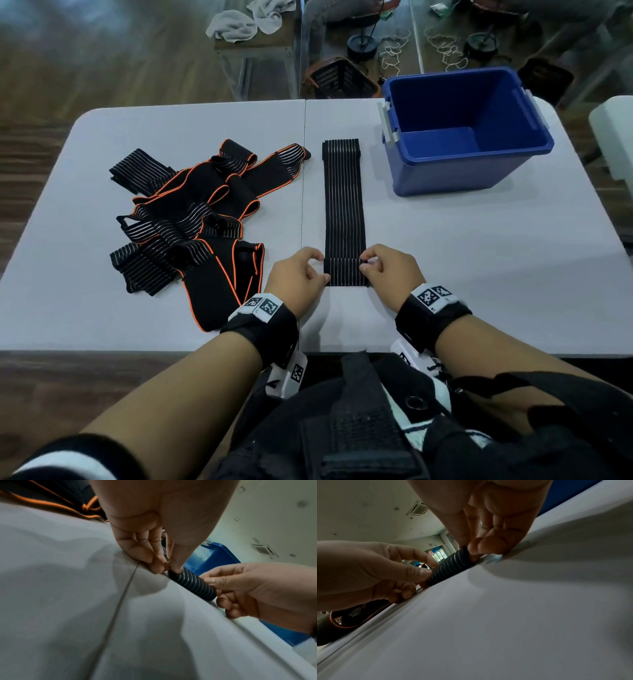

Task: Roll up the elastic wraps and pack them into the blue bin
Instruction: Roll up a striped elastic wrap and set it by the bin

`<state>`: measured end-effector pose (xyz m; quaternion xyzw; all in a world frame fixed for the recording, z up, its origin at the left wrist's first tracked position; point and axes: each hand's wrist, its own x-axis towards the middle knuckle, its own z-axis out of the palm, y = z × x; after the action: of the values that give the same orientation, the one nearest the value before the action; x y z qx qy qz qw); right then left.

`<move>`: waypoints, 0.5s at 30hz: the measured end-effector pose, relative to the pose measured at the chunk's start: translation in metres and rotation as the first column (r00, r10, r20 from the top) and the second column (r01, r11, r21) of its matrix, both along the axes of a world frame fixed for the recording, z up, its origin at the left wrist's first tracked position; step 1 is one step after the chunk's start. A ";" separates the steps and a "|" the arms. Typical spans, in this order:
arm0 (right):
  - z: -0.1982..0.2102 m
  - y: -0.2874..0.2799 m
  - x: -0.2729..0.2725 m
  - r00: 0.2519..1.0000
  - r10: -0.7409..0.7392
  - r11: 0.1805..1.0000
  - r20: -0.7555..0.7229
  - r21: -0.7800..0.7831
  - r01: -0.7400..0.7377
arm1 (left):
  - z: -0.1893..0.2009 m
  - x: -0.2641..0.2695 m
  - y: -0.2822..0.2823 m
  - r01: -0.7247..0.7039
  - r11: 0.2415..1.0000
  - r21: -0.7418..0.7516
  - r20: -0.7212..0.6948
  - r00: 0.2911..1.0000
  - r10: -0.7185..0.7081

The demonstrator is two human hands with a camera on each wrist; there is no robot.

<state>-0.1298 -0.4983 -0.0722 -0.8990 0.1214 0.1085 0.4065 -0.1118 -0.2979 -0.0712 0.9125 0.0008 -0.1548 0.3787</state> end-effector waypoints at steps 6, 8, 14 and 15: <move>0.005 -0.006 0.002 0.963 0.254 0.946 -0.092 -0.185 -0.267 | -0.004 0.002 0.003 0.207 0.959 0.192 0.053 0.974 -0.221; 0.006 -0.007 0.004 0.937 0.314 0.900 -0.155 -0.267 -0.346 | -0.002 0.003 0.005 0.274 0.932 0.236 0.043 0.956 -0.292; 0.010 -0.007 0.011 0.964 0.243 0.944 -0.105 -0.204 -0.260 | -0.003 0.011 0.011 0.320 0.923 0.214 -0.004 0.945 -0.327; 0.009 -0.006 0.011 0.974 0.207 0.963 -0.094 -0.157 -0.220 | -0.003 0.012 0.010 0.301 0.935 0.189 0.007 0.951 -0.308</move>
<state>-0.1187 -0.5046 -0.0628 -0.9328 0.0479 0.1755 0.3112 -0.0996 -0.2882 -0.0739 0.9356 -0.1327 -0.1942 0.2633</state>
